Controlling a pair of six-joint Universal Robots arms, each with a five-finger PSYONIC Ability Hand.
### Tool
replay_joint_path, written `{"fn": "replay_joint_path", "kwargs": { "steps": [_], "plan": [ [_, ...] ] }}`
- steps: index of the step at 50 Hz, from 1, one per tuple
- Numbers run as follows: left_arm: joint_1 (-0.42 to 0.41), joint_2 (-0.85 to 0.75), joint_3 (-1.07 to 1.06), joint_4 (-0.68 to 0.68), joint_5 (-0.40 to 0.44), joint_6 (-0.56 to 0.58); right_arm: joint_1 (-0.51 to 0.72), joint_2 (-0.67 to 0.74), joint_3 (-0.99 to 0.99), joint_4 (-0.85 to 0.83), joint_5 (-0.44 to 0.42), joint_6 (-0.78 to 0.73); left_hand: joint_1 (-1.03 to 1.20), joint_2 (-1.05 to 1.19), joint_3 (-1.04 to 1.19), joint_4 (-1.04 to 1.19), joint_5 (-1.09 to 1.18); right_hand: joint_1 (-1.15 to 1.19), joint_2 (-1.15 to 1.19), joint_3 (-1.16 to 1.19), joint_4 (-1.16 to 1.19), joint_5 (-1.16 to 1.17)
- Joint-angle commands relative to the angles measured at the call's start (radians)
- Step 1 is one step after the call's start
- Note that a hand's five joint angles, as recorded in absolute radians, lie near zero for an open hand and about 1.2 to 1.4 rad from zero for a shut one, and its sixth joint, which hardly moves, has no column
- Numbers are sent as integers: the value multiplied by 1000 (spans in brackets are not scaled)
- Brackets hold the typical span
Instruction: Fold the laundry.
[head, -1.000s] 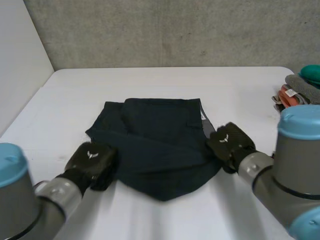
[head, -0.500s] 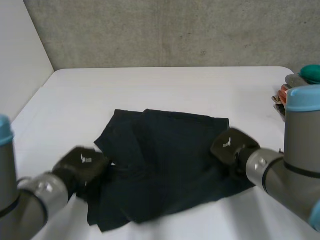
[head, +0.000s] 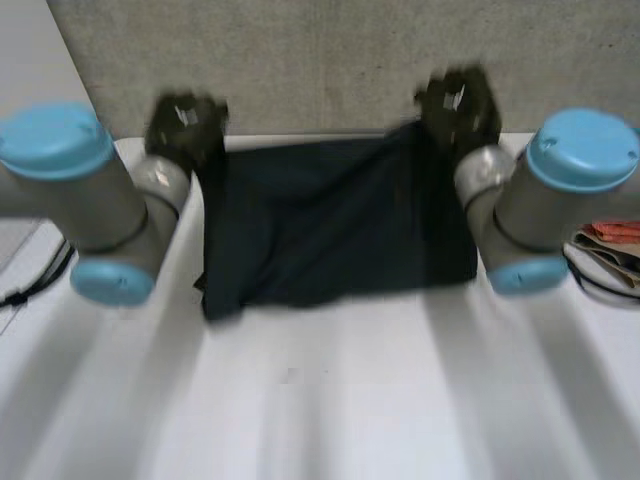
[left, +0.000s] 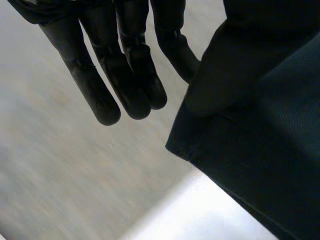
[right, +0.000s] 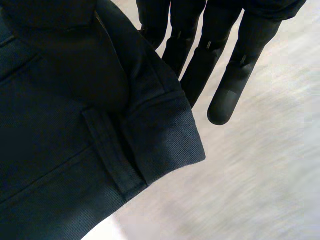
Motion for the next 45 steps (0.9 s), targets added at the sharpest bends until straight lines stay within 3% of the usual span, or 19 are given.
{"fn": "replay_joint_path", "kwargs": {
  "steps": [1,4,9,14,20,25,32,39,44,45],
  "plan": [
    [47,160,183,255,-21,-209,-8,-63,-128,-357,33,99,224,196,200,194,213,279,215,202,194,250],
    [60,206,219,207,-12,-292,-8,-90,-136,-377,-1,140,224,196,200,194,213,279,215,202,194,250],
    [77,219,214,70,30,-306,-5,-97,-144,-253,-42,146,224,196,200,194,213,279,215,202,194,250],
    [111,254,29,-37,37,-308,-2,-77,-92,-74,-60,142,224,196,200,194,213,279,215,202,194,250],
    [119,277,-272,-24,68,-301,4,-57,63,42,-94,90,224,196,200,194,213,279,215,202,194,250],
    [107,278,-555,27,129,-266,12,-28,232,137,-70,-34,224,196,200,194,213,279,215,202,194,250],
    [90,291,-763,6,183,-179,7,-47,376,255,-71,-104,224,196,200,194,213,279,215,202,194,250],
    [77,445,-878,-244,188,-74,1,-178,488,500,-93,-160,224,196,200,194,213,279,215,202,194,250],
    [56,590,-919,-537,197,-28,-20,-314,583,727,-120,-289,224,196,200,194,213,279,215,202,194,250],
    [48,626,-927,-647,206,-18,-32,-351,625,811,-132,-355,224,196,200,194,213,279,215,202,194,250]
  ]
}}
